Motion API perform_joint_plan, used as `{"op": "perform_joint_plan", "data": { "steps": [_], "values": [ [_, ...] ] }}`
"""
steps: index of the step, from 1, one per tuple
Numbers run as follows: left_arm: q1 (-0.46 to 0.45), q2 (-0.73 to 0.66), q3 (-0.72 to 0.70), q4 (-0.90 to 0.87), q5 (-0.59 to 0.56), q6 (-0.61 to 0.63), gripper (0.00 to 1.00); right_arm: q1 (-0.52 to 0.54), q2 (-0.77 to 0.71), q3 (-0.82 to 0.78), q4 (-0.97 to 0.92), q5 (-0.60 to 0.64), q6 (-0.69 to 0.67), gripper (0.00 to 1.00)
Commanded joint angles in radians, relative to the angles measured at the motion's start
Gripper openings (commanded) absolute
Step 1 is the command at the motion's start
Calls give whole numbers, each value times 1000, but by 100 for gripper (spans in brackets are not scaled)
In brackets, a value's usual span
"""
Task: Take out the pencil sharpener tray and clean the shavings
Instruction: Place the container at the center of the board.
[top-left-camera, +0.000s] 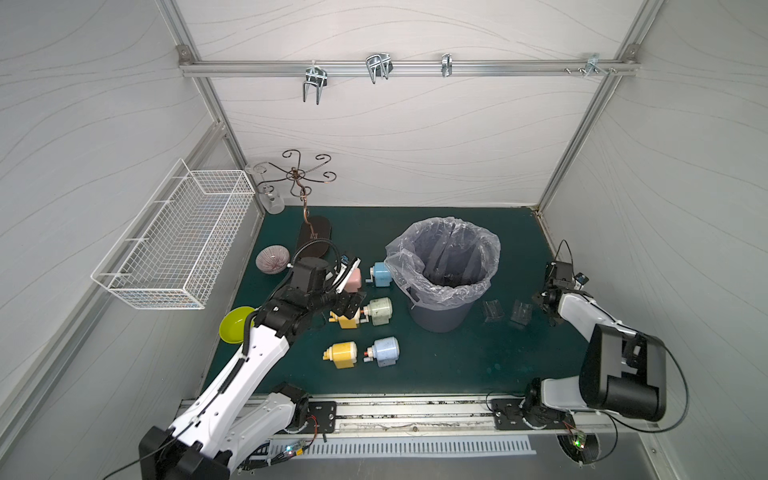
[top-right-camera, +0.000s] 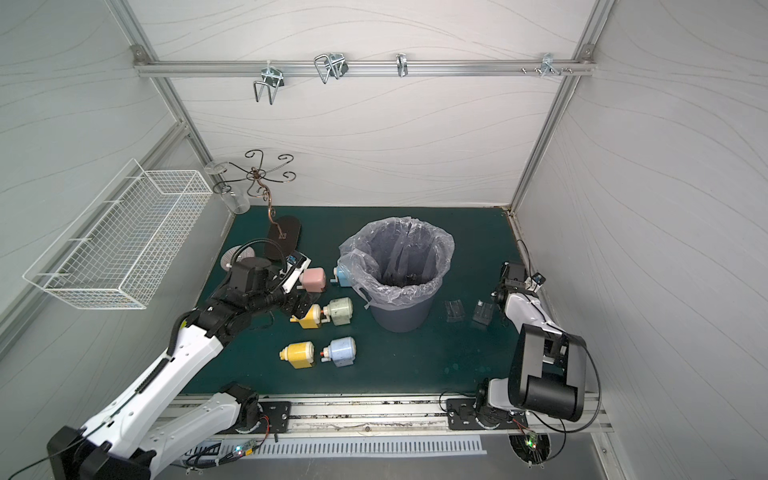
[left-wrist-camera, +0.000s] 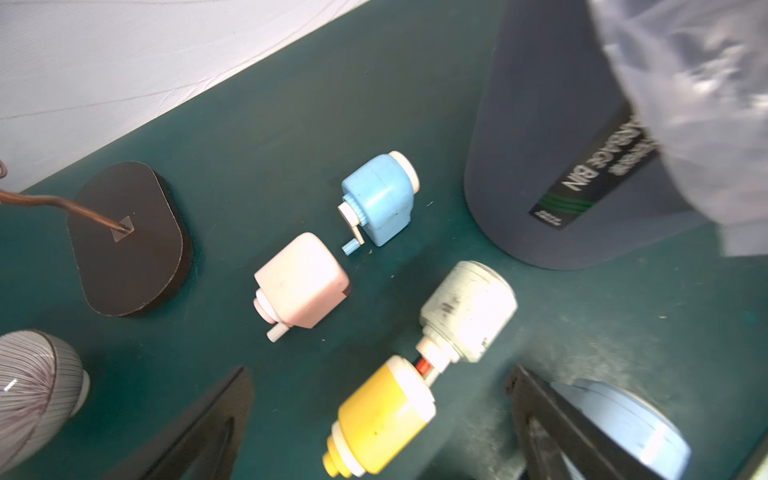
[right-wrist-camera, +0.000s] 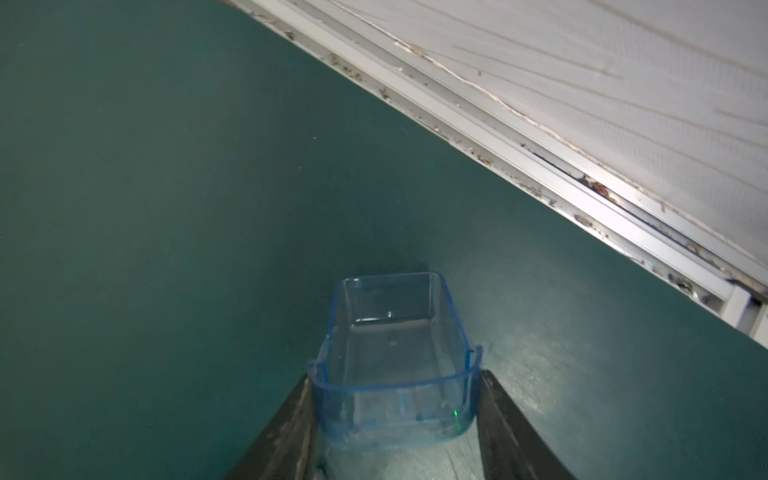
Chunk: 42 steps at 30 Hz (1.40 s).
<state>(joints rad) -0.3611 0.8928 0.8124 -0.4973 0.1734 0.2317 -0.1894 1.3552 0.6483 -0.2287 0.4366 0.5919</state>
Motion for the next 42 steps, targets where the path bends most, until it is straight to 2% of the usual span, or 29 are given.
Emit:
{"op": "perform_joint_plan", "data": {
  "steps": [1, 6, 10, 14, 17, 18, 25, 32, 37, 42],
  "values": [
    [5, -65, -27, 47, 83, -111, 100, 6, -30, -67, 141, -24, -132, 5],
    [5, -135, -65, 52, 119, -148, 100, 22, -12, -62, 204, -53, -202, 5],
    [5, -157, -60, 33, 148, -151, 100, 22, 29, -26, 160, -68, -211, 6],
    [5, -180, -67, 38, 180, -166, 100, 21, 36, -10, 94, -55, -212, 21],
    [5, -188, -68, 38, 189, -168, 100, 21, 21, -19, 69, -49, -206, 42],
    [5, -187, -66, 35, 191, -166, 100, 21, 19, -19, 53, -44, -198, 46],
    [4, -207, -48, -4, 198, -154, 100, 13, 21, -16, -105, -15, -117, 59],
    [5, -235, -45, -30, 201, -157, 100, -5, -86, -38, -189, 5, -90, 77],
    [5, -238, -45, -31, 194, -168, 100, -24, -120, 33, -288, -58, -76, 83],
    [5, -232, -47, -33, 127, -229, 100, -56, -128, 128, -386, -122, -83, 90]
  ]
}}
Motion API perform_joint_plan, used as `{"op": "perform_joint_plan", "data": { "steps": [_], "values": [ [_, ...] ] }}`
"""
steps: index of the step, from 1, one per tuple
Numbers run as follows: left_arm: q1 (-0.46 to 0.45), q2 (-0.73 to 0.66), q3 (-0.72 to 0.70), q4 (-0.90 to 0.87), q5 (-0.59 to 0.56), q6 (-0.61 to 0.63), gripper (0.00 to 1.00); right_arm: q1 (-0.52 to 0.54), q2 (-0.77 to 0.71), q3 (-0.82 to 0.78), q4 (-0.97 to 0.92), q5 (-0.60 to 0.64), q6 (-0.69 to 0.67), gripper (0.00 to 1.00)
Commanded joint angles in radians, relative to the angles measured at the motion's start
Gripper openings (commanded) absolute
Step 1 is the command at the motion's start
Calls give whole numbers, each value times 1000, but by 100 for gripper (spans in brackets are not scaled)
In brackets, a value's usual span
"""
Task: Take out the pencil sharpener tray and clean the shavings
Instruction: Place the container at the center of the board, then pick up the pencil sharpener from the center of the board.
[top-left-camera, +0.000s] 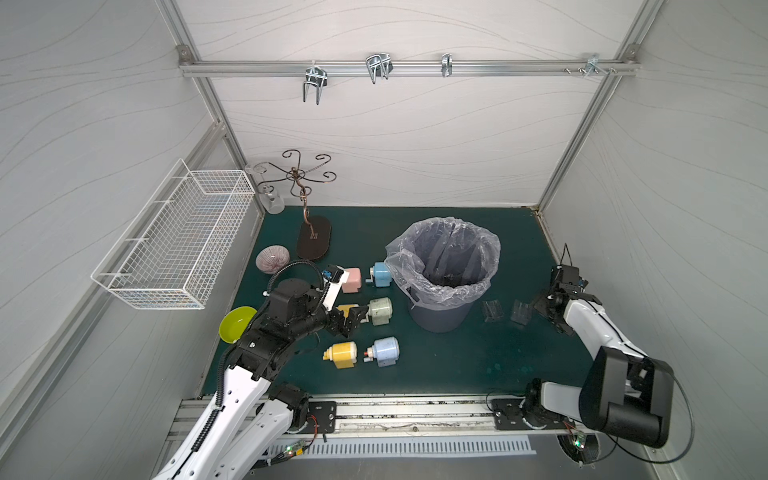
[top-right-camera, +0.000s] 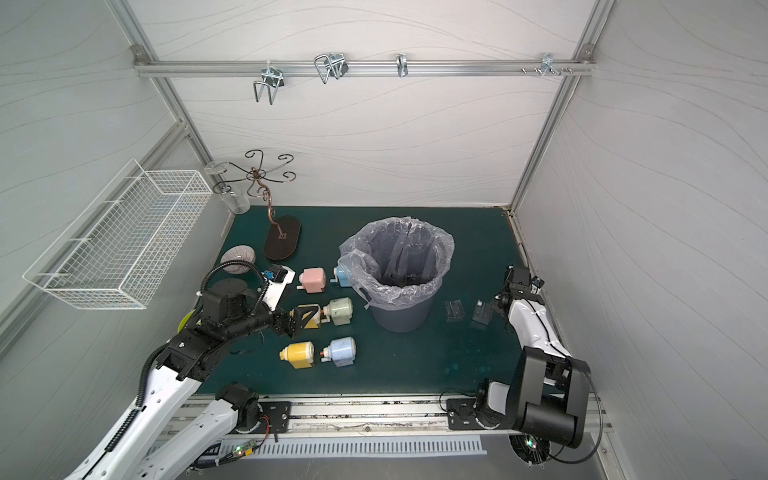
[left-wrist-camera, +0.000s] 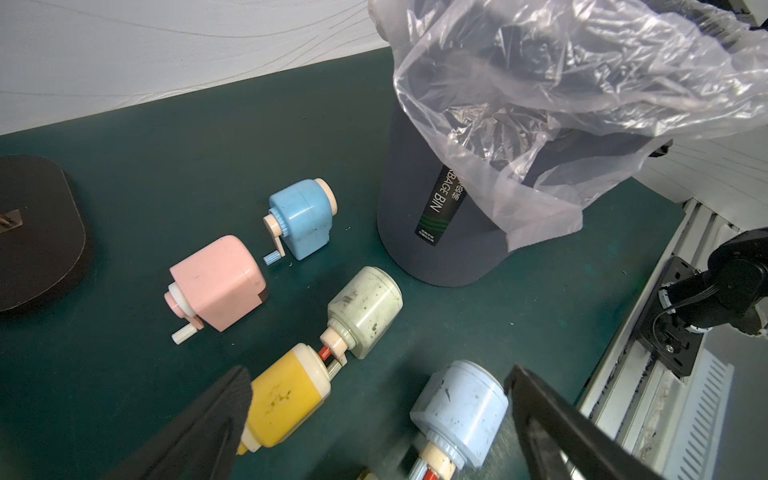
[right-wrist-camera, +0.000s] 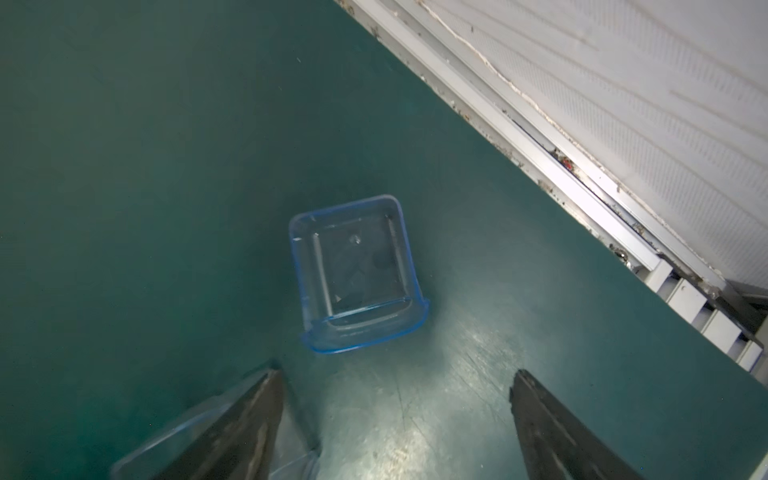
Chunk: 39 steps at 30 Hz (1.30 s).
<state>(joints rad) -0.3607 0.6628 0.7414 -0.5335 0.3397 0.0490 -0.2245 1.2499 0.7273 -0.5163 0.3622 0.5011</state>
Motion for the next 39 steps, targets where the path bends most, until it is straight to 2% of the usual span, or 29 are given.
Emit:
{"op": "perform_joint_plan", "data": {
  "steps": [1, 6, 11, 14, 16, 18, 22, 27, 30, 34, 39],
  "values": [
    [4, 2, 26, -1, -52, -53, 100, -32, -26, 68, -120, -67, 8, 92],
    [4, 60, 78, -69, -106, -65, 100, -41, -78, 119, -165, -154, -21, 93],
    [5, 166, 166, -196, -89, 89, 100, -13, -132, 159, -194, -273, -22, 90],
    [4, 193, 198, -203, -117, 124, 100, 37, -159, 190, -206, -295, -40, 88],
    [5, 219, 229, -243, -87, 181, 98, 87, -183, 209, -210, -296, -73, 88],
    [5, 265, 273, -312, -87, 247, 94, 144, -210, 229, -221, -272, -100, 87],
    [5, 350, 355, -496, -50, 505, 78, 244, -276, 258, -230, -242, -157, 88],
    [6, 407, 397, -619, -115, 768, 84, 364, -348, 279, -231, -226, -206, 88],
    [19, 490, 453, -622, -125, 853, 87, 420, -389, 285, -237, -191, -220, 88],
    [43, 674, 597, -622, -145, 942, 89, 509, -432, 302, -243, -145, -274, 88],
    [81, 899, 800, -632, -179, 1032, 88, 680, -504, 345, -254, 31, -427, 91]
  ]
}}
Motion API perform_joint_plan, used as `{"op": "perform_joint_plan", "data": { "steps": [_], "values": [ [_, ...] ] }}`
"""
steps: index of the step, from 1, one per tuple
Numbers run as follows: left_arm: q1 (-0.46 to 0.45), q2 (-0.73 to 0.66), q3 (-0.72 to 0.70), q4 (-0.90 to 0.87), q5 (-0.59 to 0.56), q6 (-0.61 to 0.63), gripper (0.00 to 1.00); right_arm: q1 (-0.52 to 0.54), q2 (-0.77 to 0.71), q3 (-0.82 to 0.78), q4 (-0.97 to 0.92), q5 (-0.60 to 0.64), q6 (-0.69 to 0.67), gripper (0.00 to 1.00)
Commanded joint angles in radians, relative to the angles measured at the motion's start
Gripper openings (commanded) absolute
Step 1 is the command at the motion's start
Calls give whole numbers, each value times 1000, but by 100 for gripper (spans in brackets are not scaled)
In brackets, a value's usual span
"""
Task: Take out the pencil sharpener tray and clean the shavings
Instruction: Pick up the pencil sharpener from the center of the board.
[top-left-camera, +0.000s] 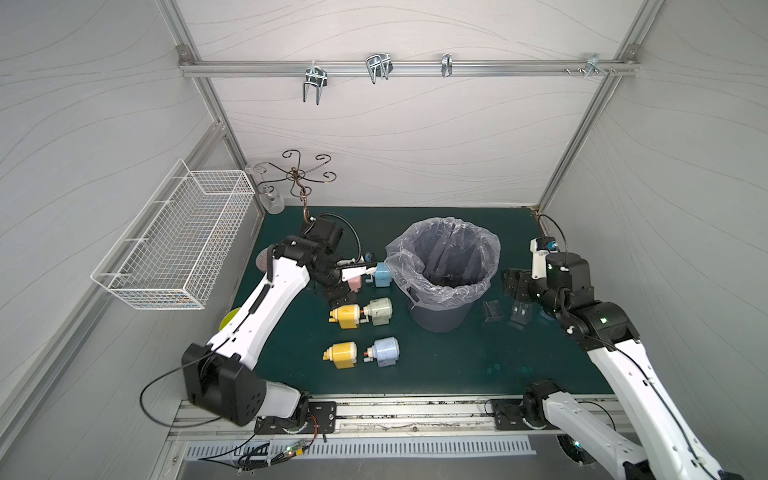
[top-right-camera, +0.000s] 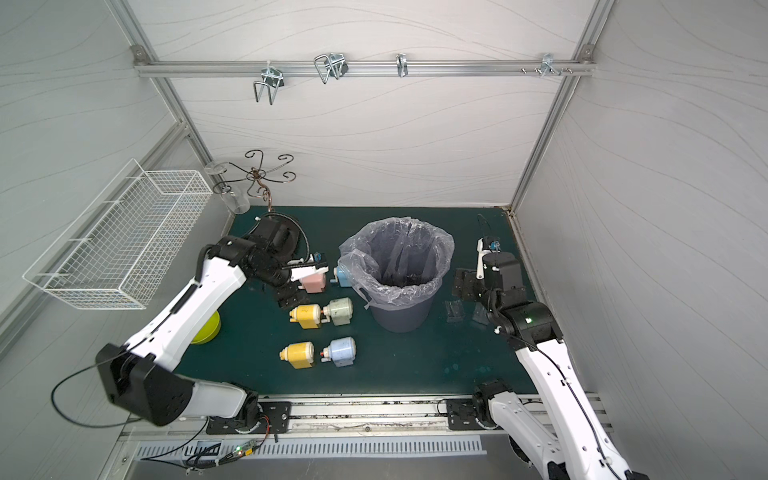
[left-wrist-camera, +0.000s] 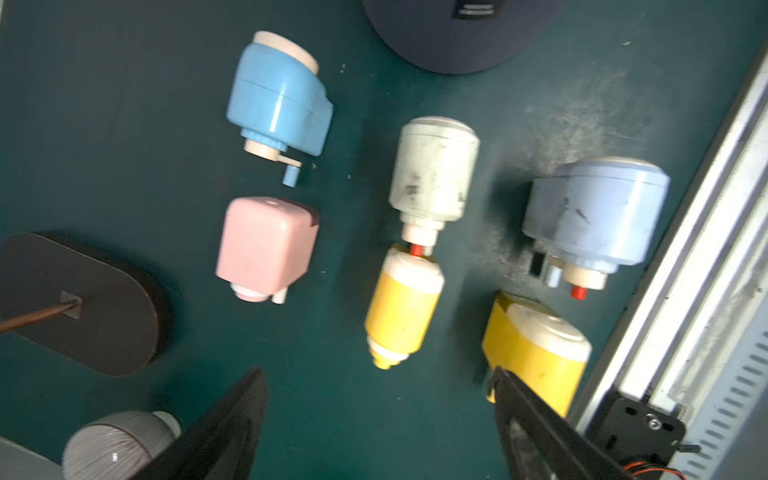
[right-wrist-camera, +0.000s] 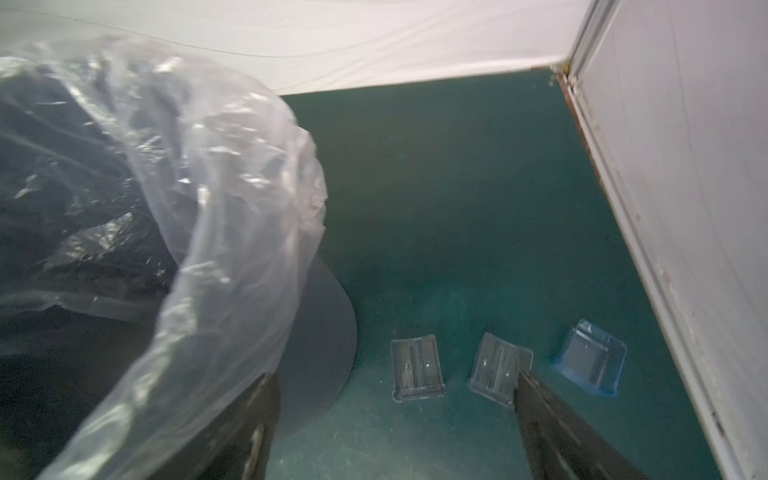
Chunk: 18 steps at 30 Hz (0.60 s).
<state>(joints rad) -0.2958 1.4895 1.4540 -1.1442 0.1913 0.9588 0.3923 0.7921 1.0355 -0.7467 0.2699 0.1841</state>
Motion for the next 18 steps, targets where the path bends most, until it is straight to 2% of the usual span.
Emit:
{"op": "perform_joint_plan", "data": {
  "steps": [1, 6, 11, 18],
  "values": [
    [22, 108, 119, -24, -43, 136, 88, 93, -69, 41, -22, 145, -132, 92],
    [60, 223, 178, 8, -24, 191, 88, 200, -154, 82, -37, 164, -195, 93],
    [83, 312, 189, 56, -20, 230, 88, 284, -161, 161, -105, 99, -217, 93],
    [88, 405, 186, 134, -15, 231, 96, 304, -156, 157, -138, 33, -206, 93]
  ]
}}
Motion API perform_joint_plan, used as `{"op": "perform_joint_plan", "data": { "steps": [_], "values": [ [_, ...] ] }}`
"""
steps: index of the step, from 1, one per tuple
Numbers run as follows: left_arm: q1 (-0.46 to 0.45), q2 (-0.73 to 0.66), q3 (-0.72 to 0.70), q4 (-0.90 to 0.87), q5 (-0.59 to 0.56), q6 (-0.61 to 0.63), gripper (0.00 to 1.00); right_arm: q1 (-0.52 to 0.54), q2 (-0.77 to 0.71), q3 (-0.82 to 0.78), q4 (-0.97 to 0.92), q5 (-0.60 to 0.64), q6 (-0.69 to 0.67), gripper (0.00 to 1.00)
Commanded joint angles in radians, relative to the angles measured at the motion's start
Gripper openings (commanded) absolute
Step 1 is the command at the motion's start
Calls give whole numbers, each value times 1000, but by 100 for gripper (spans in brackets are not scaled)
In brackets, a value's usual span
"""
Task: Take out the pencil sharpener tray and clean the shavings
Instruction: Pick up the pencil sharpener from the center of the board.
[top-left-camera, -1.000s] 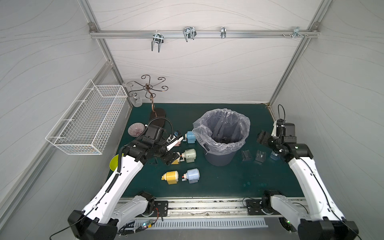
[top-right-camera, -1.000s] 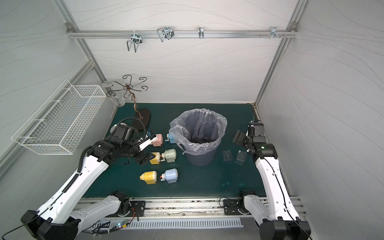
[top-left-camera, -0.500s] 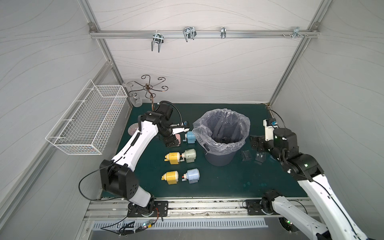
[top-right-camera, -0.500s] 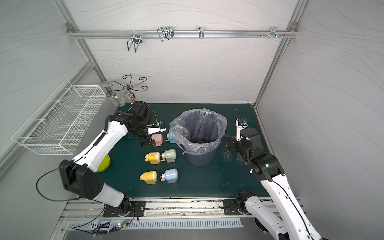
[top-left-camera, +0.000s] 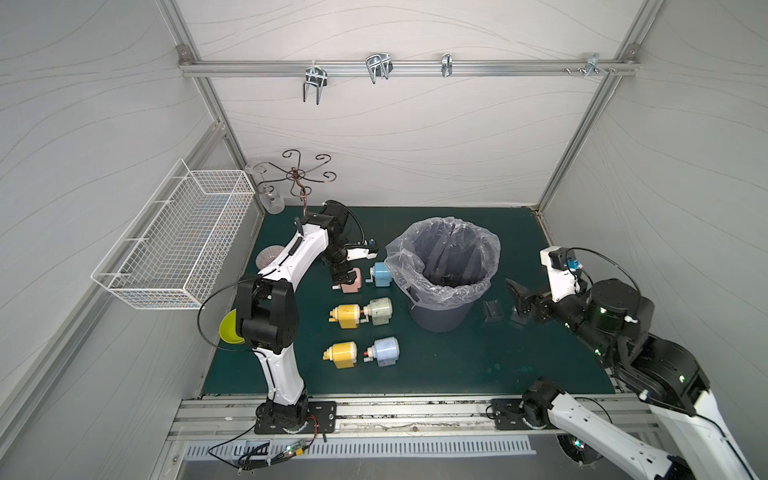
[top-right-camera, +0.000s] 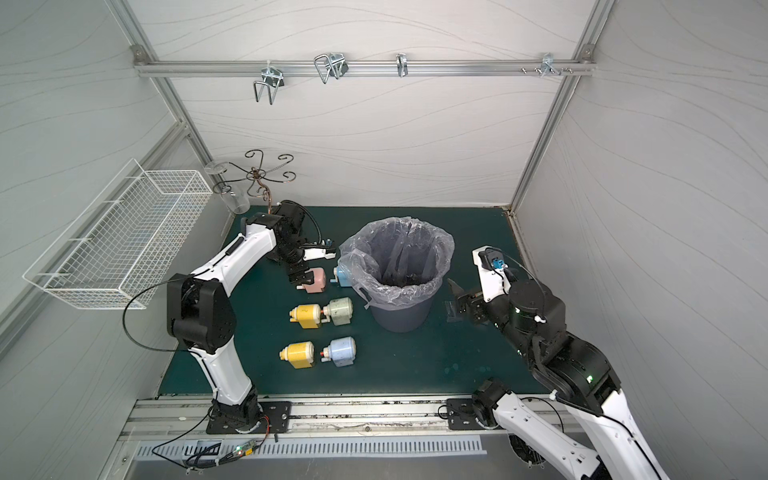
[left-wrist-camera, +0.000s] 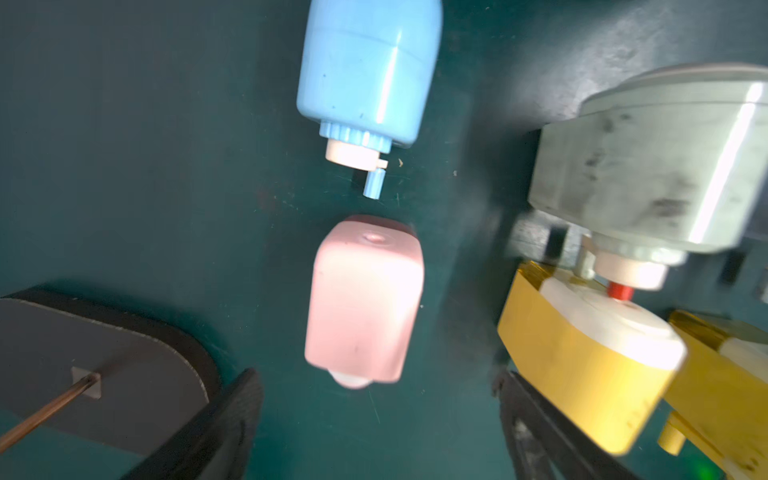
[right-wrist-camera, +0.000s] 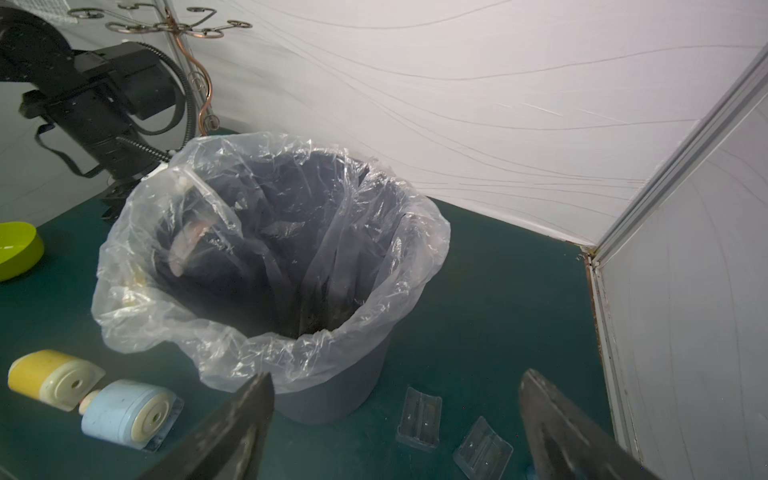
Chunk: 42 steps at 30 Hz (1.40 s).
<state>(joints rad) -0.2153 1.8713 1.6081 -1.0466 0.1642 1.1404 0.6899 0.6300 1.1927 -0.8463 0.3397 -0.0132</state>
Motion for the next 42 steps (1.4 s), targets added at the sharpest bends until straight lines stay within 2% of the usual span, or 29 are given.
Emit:
{"op": "perform_joint_plan", "data": {
  "steps": [1, 9, 25, 32, 42],
  "values": [
    [10, 34, 27, 51, 9, 48, 96, 6, 8, 1, -39, -45, -5, 93],
    [23, 91, 4, 95, -8, 41, 97, 5, 39, 0, -40, -54, 1, 93],
    [42, 82, -220, 304, 2, -19, 88, 4, 43, -33, -36, -60, 24, 93],
    [41, 58, -240, 363, -31, -18, 89, 5, 48, -41, -37, -72, 36, 93],
    [40, 31, -209, 359, -55, 9, 92, 4, 60, -49, -37, -87, 43, 93]
  ]
}}
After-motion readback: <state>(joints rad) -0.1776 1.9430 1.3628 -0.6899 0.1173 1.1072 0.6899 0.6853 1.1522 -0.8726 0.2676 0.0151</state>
